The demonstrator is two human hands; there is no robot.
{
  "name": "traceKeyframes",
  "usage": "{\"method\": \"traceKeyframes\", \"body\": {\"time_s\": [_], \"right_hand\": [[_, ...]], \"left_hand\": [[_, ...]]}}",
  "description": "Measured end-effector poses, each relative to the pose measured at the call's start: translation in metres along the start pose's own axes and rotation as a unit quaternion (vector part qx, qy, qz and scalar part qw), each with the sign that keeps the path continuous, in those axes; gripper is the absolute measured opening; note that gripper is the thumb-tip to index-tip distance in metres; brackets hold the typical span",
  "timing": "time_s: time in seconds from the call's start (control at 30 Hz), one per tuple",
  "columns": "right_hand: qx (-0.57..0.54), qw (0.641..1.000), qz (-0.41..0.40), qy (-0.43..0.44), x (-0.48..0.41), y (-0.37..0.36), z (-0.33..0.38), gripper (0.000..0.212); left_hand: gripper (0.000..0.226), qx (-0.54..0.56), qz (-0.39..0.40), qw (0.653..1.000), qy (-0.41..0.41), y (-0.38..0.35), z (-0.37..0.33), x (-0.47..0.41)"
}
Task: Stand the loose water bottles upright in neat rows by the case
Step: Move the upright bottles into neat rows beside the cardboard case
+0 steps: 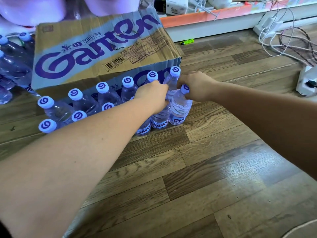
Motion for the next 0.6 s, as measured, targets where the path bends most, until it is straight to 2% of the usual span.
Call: {"method": "traceKeyframes", "body": {"time_s": [0.1,0.6], "right_hand": [[0.009,1.000,-0.004,0.002,0.0002,0.0004,0.0011,0.032],[0.006,0.999,-0.004,-0.034,0.0034,0.0078,0.0061,0.035]], "left_hand": [[0.028,-0.002,-0.005,1.000,-0.004,0.0002,0.0005,0.0001],[0.031,-0.006,-0.001,1.000,-0.010,-0.0014,0.0019,0.0050]]}}
Point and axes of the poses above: each hand's wrist, its own x-axis away from the middle knuckle, its own y-axis out of the back of the hand, z = x × y, the point moved 6 cm from there along -x, towards the middle knuckle, and after that the axes turned 8 degrees about y, right-handed, at the moved point
